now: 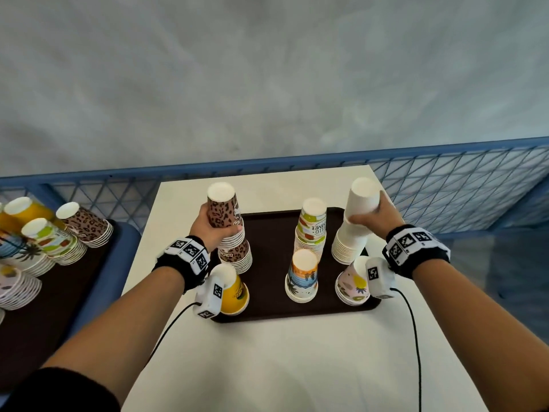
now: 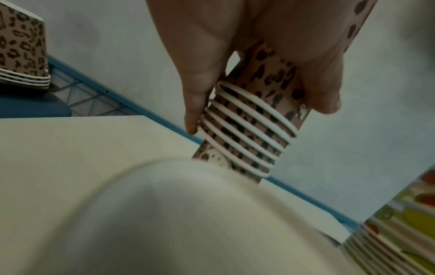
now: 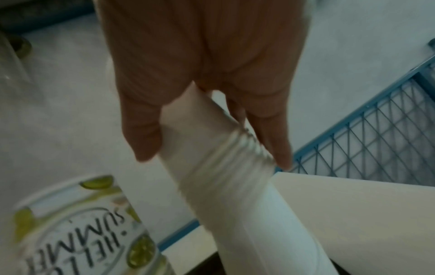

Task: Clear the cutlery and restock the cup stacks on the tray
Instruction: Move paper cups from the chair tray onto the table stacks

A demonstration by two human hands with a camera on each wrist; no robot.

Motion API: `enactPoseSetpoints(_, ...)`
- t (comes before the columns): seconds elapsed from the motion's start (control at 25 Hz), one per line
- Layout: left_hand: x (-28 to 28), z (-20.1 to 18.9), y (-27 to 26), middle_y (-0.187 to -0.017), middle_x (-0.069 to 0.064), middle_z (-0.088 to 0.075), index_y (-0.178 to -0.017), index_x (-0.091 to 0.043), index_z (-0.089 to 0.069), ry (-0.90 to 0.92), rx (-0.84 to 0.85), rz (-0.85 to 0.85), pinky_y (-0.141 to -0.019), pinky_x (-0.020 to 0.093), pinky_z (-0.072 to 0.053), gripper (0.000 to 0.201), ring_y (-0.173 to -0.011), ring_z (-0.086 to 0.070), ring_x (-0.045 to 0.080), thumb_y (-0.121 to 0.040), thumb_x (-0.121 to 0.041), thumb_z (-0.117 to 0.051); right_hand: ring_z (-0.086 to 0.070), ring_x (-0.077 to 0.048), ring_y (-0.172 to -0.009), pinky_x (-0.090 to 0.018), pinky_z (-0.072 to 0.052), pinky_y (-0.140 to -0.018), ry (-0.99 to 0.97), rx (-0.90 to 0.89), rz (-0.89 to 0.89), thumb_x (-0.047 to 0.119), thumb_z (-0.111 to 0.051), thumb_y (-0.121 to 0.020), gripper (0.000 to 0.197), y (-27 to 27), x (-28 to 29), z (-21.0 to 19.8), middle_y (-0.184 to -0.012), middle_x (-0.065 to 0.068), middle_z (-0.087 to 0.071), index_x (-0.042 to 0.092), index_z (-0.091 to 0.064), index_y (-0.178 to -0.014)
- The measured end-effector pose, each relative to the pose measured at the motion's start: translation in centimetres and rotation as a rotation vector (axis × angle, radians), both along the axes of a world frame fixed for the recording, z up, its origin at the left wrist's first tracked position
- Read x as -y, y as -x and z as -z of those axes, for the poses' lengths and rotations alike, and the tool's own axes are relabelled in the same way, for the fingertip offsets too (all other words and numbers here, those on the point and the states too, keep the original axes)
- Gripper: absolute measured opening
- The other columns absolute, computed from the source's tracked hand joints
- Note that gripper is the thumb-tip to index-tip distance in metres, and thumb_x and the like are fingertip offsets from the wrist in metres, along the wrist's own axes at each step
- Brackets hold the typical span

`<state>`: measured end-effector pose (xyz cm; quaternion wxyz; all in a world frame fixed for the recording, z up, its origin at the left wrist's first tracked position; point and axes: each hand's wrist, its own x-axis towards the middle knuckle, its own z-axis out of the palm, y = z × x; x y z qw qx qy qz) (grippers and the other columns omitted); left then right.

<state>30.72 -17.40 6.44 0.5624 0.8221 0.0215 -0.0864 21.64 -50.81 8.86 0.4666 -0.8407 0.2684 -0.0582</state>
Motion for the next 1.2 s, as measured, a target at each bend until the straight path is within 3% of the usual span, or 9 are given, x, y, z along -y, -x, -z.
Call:
enactPoseSetpoints(0.08,0.2,0.6,-0.1,-0.135,0.011,-0.051,-0.135,-0.010,-0.037,-0.095,-0.093,0.033,-0.101,0.034,-0.038,0.078,-0.126,-0.047,0.029,-0.069,-0.011,-0.079,-0.051,-0.030,-0.114,-0.039,-0.041,-0.096,0.031,-0.095,-0.002,0.022,-0.077,-0.070,0.075,-0.7,0.2,1.1,-0.128,-0.012,-0.053,0.015,-0.036,-0.133)
enactPoseSetpoints(0.16,0.5,0.7,-0.2,-0.136,0.011,-0.051,-0.134,-0.010,-0.039,-0.135,-0.131,0.024,-0.101,0.035,-0.039,0.075,-0.125,-0.048,0.029,-0.071,-0.015,-0.078,-0.051,-0.026,-0.104,-0.032,-0.041,-0.088,0.036,-0.033,0.031,0.024,-0.073,-0.075,0.069,-0.9,0.3,1.2,-0.124,-0.014,-0.054,0.020,-0.036,-0.133)
enactPoseSetpoints(0.36,0.8,0.3,-0.3,-0.126,0.008,-0.055,-0.132,-0.017,-0.038,-0.121,-0.033,-0.004,-0.094,0.032,-0.041,0.072,-0.113,-0.050,0.022,-0.072,-0.016,-0.078,-0.045,-0.020,-0.095,-0.026,-0.035,-0.082,0.052,-0.004,0.001,0.021,-0.066,-0.081,0.057,-0.7,0.3,1.0,-0.124,-0.015,-0.054,0.020,-0.039,-0.131)
enactPoseSetpoints(0.48,0.8,0.0,0.2,-0.128,0.009,-0.056,-0.131,-0.017,-0.040,-0.194,-0.042,-0.023,-0.091,0.031,-0.041,0.070,-0.120,-0.051,0.028,-0.072,-0.020,-0.078,-0.045,-0.021,-0.095,-0.028,-0.037,-0.083,0.055,-0.001,0.004,0.021,-0.066,-0.082,0.058,-0.6,0.1,1.3,-0.124,-0.016,-0.054,0.020,-0.037,-0.132)
enactPoseSetpoints(0.6,0.7,-0.4,0.3,-0.134,0.010,-0.052,-0.136,-0.016,-0.036,-0.252,-0.119,0.002,-0.097,0.037,-0.044,0.074,-0.123,-0.049,0.030,-0.074,-0.024,-0.076,-0.049,-0.026,-0.103,-0.031,-0.039,-0.086,0.089,-0.047,-0.022,0.023,-0.067,-0.081,0.063,-0.6,0.1,0.7,-0.127,-0.017,-0.051,0.020,-0.034,-0.135)
enactPoseSetpoints(0.68,0.6,-0.7,0.3,-0.138,0.011,-0.049,-0.138,-0.013,-0.034,-0.340,-0.186,0.074,-0.100,0.042,-0.044,0.073,-0.125,-0.047,0.031,-0.078,-0.025,-0.073,-0.048,-0.034,-0.116,-0.037,-0.041,-0.095,0.190,-0.111,-0.039,0.025,-0.069,-0.079,0.069,-0.6,0.4,0.1,-0.133,-0.018,-0.046,0.018,-0.032,-0.137)
enactPoseSetpoints(0.8,-0.5,-1.3,0.6,-0.145,0.012,-0.041,-0.142,-0.012,-0.031,-0.420,-0.252,0.130,-0.104,0.042,-0.040,0.069,-0.130,-0.043,0.032,-0.084,-0.026,-0.066,-0.043,-0.041,-0.122,-0.049,-0.038,-0.104,0.376,-0.109,-0.024,0.029,-0.068,-0.078,0.068,-0.1,-0.2,-1.5,-0.138,-0.020,-0.039,0.015,-0.035,-0.136)
enactPoseSetpoints(1.0,-3.6,-1.5,2.6,-0.150,0.010,-0.033,-0.141,-0.016,-0.032,-0.275,-0.310,0.063,-0.100,0.042,-0.039,0.065,-0.131,-0.041,0.030,-0.085,-0.027,-0.063,-0.044,-0.037,-0.120,-0.040,-0.038,-0.098,0.457,0.192,-0.158,0.023,-0.062,-0.082,0.047,1.4,-7.2,-5.1,-0.131,-0.018,-0.048,0.011,-0.049,-0.126)
enactPoseSetpoints(1.2,-9.8,-0.3,4.9,-0.139,0.008,-0.046,-0.131,-0.015,-0.045,-0.309,-0.287,0.071,-0.071,0.030,-0.042,0.049,-0.096,-0.049,0.021,-0.087,-0.026,-0.061,-0.056,-0.016,-0.103,-0.025,-0.041,-0.087,0.145,0.254,-0.539,0.020,-0.065,-0.082,0.033,2.2,-19.8,-4.8,-0.111,-0.001,-0.061,0.016,-0.058,-0.113)
